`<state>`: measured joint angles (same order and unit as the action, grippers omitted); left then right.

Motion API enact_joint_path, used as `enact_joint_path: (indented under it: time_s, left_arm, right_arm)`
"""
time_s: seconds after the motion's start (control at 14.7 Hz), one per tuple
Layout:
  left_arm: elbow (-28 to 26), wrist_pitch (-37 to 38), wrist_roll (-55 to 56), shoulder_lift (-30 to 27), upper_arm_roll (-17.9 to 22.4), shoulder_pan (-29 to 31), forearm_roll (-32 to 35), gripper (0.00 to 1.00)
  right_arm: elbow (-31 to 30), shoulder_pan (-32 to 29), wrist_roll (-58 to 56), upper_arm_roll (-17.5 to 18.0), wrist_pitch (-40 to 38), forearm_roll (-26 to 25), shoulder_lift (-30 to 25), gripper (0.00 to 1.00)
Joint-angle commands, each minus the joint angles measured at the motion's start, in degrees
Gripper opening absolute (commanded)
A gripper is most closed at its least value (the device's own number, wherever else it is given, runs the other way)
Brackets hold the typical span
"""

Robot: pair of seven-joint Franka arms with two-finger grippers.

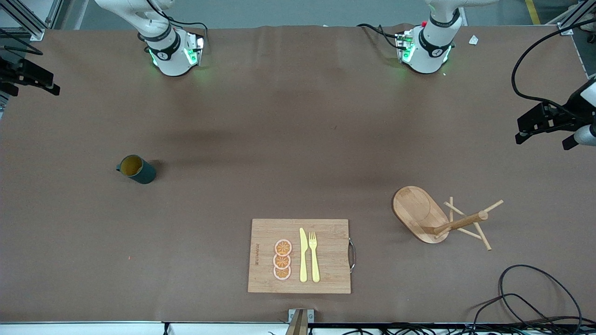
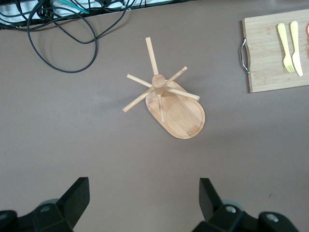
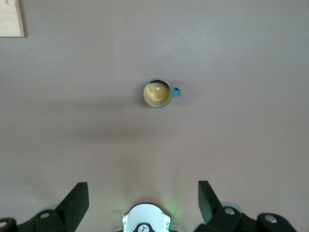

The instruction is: Pass cup and hang on rack

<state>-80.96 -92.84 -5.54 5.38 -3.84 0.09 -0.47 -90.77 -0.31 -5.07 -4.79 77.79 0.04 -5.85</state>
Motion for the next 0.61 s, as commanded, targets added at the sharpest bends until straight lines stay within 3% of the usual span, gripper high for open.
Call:
enact_joint_path:
  time_s: [0.0, 0.55]
  left_arm:
    - [0.0, -0.4, 0.1, 0.1, 0.4, 0.2, 0.3, 1.0]
    - [-0.2, -0.4, 0.8, 0.2, 0.4, 0.4, 0.0, 1.0]
  right_arm:
    - [-1.7, -0.6, 0.2, 0.3, 0.6, 0.3, -1.7, 1.0]
    - [-1.7, -0.5, 0.2, 0.3, 0.6, 0.3, -1.7, 1.0]
